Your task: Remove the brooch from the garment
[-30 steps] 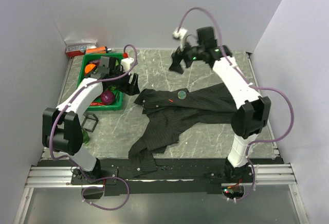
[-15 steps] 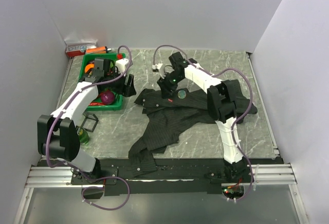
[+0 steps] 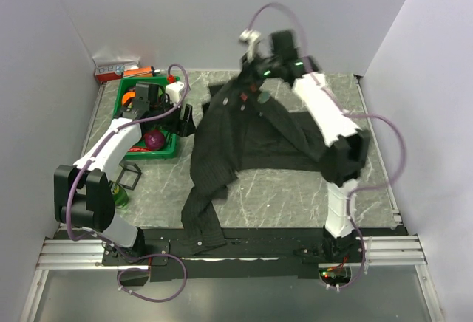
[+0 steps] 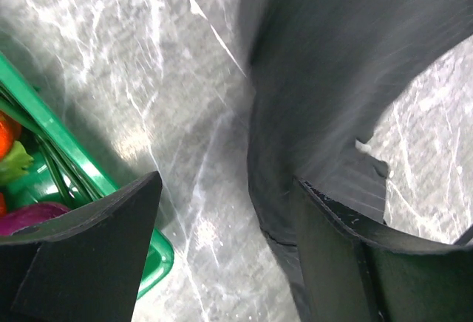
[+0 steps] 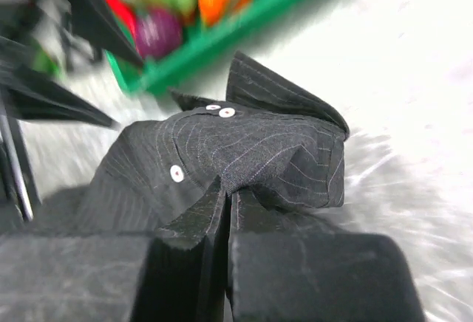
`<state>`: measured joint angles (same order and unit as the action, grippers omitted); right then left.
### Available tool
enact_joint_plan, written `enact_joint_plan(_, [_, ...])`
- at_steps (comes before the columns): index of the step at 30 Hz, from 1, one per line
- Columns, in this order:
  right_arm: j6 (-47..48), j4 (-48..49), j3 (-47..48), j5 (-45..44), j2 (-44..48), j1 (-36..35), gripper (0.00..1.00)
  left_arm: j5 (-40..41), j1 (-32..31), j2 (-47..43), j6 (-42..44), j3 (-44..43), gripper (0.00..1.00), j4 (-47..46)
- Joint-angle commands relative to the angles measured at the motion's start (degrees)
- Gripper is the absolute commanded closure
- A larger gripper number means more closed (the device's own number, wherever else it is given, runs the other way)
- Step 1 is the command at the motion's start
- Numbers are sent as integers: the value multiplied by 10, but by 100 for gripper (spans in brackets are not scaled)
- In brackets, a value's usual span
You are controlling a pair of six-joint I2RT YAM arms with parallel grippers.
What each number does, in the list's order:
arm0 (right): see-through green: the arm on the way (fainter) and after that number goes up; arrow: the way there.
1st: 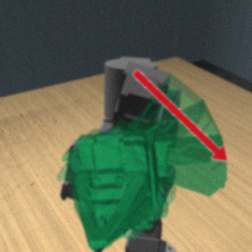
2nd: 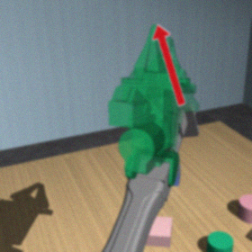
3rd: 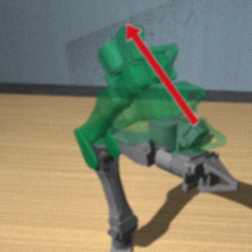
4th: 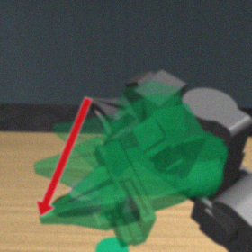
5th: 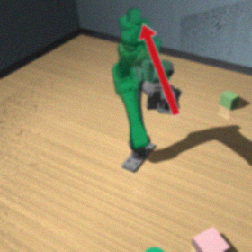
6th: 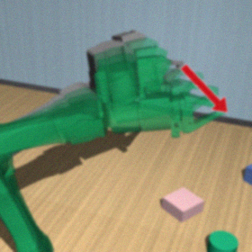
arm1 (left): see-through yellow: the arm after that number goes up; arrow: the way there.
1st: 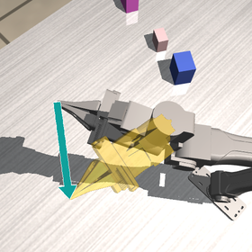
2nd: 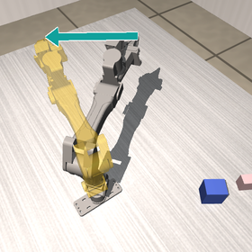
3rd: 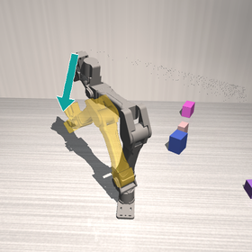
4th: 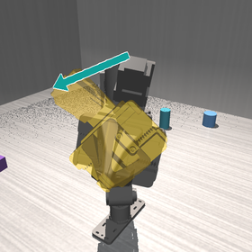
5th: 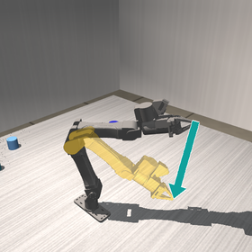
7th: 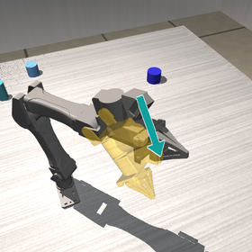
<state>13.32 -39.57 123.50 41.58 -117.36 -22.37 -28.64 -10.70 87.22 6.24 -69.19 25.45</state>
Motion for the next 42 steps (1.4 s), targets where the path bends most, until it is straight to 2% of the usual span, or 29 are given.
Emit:
enact_joint_plan(1, [-2, 17, -44, 19, 160, 54, 100, -8, 5, -10, -16, -17, 25, -40])
enact_joint_plan(4, [134, -62, -182, -16, 235, 83, 100, -11, 6, -5, -14, -22, 24, -44])
enact_joint_plan(5, [167, -76, -265, -30, 255, 100, 100, -12, 6, -2, -14, -22, 24, -44])
enact_joint_plan(7, [286, -138, -343, -72, 301, 112, 80, -12, 6, 2, -13, -18, 24, -49])
enact_joint_plan(8, [324, -154, -413, -88, 313, 124, 68, -11, 7, 6, -14, -18, 24, -51])
enact_joint_plan(9, [374, -166, -441, -117, 330, 130, 53, -12, 7, 8, -15, -17, 24, -51])
enact_joint_plan(11, [404, -200, -464, -106, 334, 157, 48, -14, 7, 15, -15, -20, 24, -51])
enact_joint_plan(13, [401, -246, -428, -52, 319, 164, 45, -17, 7, 16, -14, -23, 24, -47])
enact_joint_plan(15, [376, -261, -344, -17, 282, 163, 42, -15, 7, 19, -12, -23, 24, -44])
enact_joint_plan(17, [308, -222, -269, 16, 249, 156, 40, -14, 7, 23, -11, -22, 24, -44])
enact_joint_plan(22, [245, -144, -156, -30, 102, 107, 38, -17, 7, 33, -2, -35, 25, -22])
enact_joint_plan(25, [246, -145, -82, -57, 15, 90, 36, -15, 7, 33, 12, -43, 25, -1])
enact_joint_plan(30, [253, -174, -20, -95, -100, 83, 36, -6, 7, 24, 17, -42, 25, 10])
enact_joint_plan(38, [226, -194, -2, -81, -154, 76, 34, 2, 7, 13, 19, -13, 24, 12])
enact_joint_plan(42, [198, -241, 41, -72, -204, 69, 34, 6, 7, 15, 23, -12, 25, 12])
